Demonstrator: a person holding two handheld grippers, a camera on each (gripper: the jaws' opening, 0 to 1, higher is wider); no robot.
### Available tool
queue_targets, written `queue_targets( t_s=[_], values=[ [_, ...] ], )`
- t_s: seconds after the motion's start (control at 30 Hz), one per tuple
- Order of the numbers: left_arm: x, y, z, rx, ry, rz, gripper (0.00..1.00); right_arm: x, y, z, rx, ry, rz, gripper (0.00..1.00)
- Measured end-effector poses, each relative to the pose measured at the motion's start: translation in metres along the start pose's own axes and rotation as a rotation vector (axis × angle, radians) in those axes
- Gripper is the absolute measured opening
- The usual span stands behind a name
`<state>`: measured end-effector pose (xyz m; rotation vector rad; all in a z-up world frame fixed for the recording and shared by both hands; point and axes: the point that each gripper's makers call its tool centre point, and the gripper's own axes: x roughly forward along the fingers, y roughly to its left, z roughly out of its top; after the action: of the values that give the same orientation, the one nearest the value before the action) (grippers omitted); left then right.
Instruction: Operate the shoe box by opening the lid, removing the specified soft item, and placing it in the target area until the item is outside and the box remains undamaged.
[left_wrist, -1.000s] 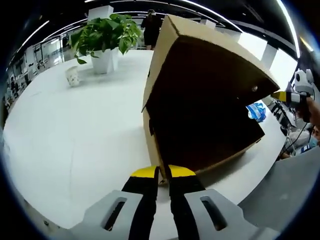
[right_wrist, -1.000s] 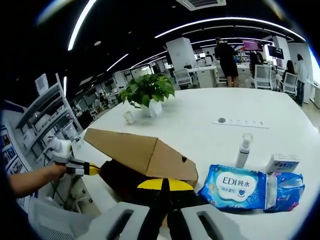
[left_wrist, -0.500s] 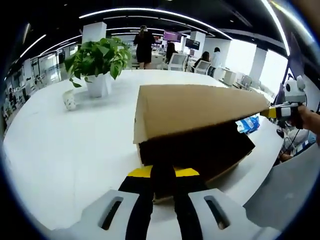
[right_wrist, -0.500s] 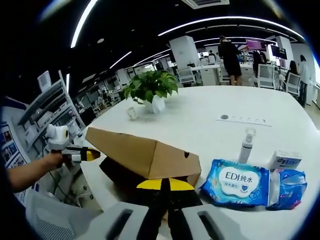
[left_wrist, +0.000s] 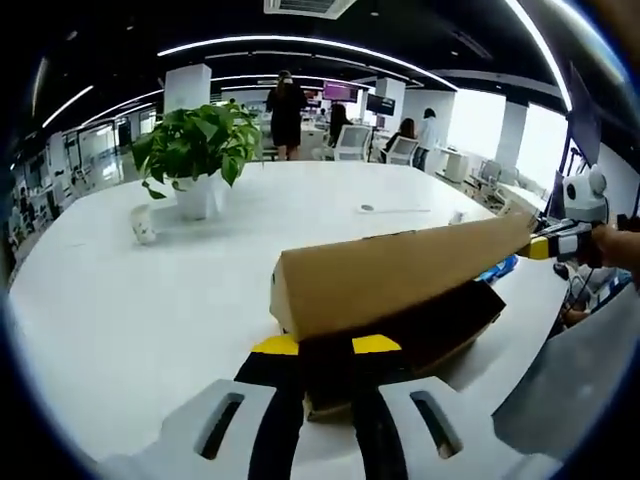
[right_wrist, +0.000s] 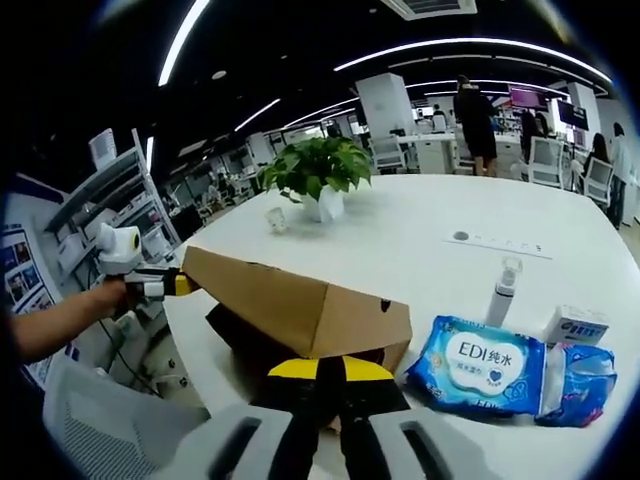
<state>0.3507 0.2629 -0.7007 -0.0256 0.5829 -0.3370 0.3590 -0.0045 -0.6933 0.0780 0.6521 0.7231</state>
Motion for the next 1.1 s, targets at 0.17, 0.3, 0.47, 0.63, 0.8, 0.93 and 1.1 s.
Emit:
queue_targets(
  t_s=[0.17, 0.3, 0.47, 0.63, 0.8, 0.93, 1.1],
  values=[
    [-0.004, 0.000, -0.003, 0.004, -0.003, -0.005, 0.14, 0.000, 0.004, -0.003, -0.025, -0.002, 0.015, 0.02],
    [-0.007, -0.001, -0.004, 0.007, -0.005, -0.006, 0.16, 0.002, 0.006, -0.006, -0.039, -0.001, 0.028, 0.03],
    [-0.009, 0.001, -0.007, 0.008, -0.003, -0.003, 0.17, 0.004, 0.008, -0.011, -0.052, 0.002, 0.042, 0.05],
    [-0.010, -0.001, -0.011, 0.014, 0.002, -0.014, 0.19, 0.005, 0.007, -0.017, -0.077, 0.007, 0.045, 0.07],
    [-0.009, -0.003, -0.017, 0.021, 0.018, -0.026, 0.22, 0.006, 0.007, -0.023, -0.109, 0.026, 0.049, 0.09],
    [-0.008, -0.005, -0.023, 0.031, 0.033, -0.029, 0.23, 0.008, 0.006, -0.030, -0.132, 0.042, 0.048, 0.10],
    [-0.007, -0.007, -0.029, 0.041, 0.049, -0.040, 0.25, 0.010, 0.005, -0.036, -0.144, 0.056, 0.049, 0.10]
  ],
)
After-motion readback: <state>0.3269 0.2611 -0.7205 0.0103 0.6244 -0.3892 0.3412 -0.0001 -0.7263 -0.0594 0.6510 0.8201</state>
